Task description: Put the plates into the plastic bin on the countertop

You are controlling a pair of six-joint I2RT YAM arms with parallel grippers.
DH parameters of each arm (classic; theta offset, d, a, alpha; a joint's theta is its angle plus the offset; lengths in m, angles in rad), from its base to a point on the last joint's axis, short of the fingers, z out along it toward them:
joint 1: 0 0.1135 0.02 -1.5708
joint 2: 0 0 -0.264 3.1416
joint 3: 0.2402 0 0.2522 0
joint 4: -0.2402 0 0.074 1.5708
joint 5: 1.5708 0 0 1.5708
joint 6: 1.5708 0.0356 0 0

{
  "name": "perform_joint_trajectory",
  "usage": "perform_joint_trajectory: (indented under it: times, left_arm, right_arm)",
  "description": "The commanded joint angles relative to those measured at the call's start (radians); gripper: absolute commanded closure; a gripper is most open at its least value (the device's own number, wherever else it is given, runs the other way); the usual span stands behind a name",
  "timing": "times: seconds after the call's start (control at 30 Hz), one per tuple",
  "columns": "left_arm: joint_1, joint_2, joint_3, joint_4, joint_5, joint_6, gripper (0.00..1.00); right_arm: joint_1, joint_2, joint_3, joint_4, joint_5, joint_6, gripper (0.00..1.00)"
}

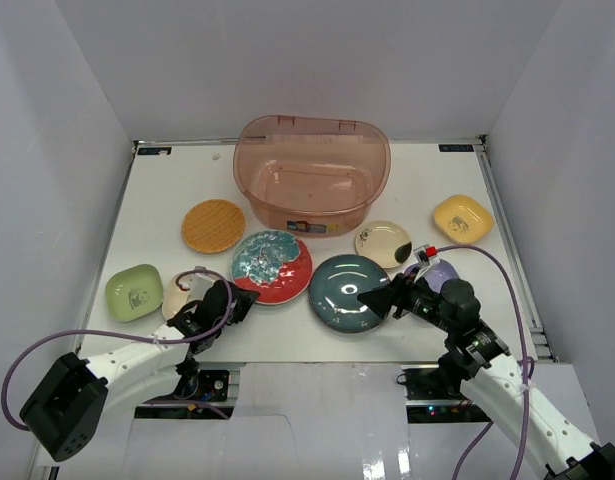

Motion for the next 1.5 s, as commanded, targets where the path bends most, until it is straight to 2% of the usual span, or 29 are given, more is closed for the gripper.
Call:
perform_joint_trajectory:
  times: [0.0,0.07,0.1,0.3,0.43,0.57,0.83,1.0,1.17,1.33,1.47]
  left_arm:
    - [-0.01,0.039,-0.024,0.078,-0.098,0.029,0.83]
    - [-0.014,0.045,-0.019,0.089,-0.098,0.046,0.91]
    - [-0.019,0.031,-0.018,0.087,-0.095,0.056,1.0]
    - [-0.051,-0.154,-0.028,0.006,-0.069,0.104,1.0]
    - [-0.062,-0.286,-0.018,-0.104,-0.012,0.095,1.0]
    - [-0.066,-0.414,0.017,-0.266,0.046,0.116,1.0]
    - [-0.068,-0.555,0.287,-0.549,0.066,0.262,1.0]
    - [-0.068,-0.543,0.412,-0.502,0.097,0.322,1.0]
    - [-0.066,-0.436,0.527,-0.257,0.213,0.372,1.0]
    - [-0.066,-0.238,0.642,-0.033,0.266,0.46,1.0]
    - [-0.063,-0.058,0.763,0.052,0.235,0.567,1.0]
  right_arm:
    - [0.006,-0.064,-0.078,-0.039,0.056,0.12,0.27]
    - [0.008,-0.116,-0.104,-0.079,0.094,0.162,0.26]
    - [0.008,-0.134,-0.117,-0.099,0.108,0.183,0.25]
    - [0.008,-0.262,-0.172,-0.233,0.217,0.318,0.2]
    - [0.009,-0.259,-0.143,-0.306,0.284,0.341,0.2]
    - [0.009,-0.251,-0.092,-0.407,0.376,0.326,0.24]
    - [0.008,-0.204,0.001,-0.518,0.469,0.289,0.27]
    - [0.009,-0.175,-0.026,-0.489,0.436,0.295,0.26]
    - [0.009,-0.107,-0.083,-0.386,0.366,0.32,0.23]
    - [0.008,-0.052,-0.186,-0.205,0.274,0.384,0.25]
    - [0.009,-0.027,-0.203,-0.162,0.28,0.389,0.3]
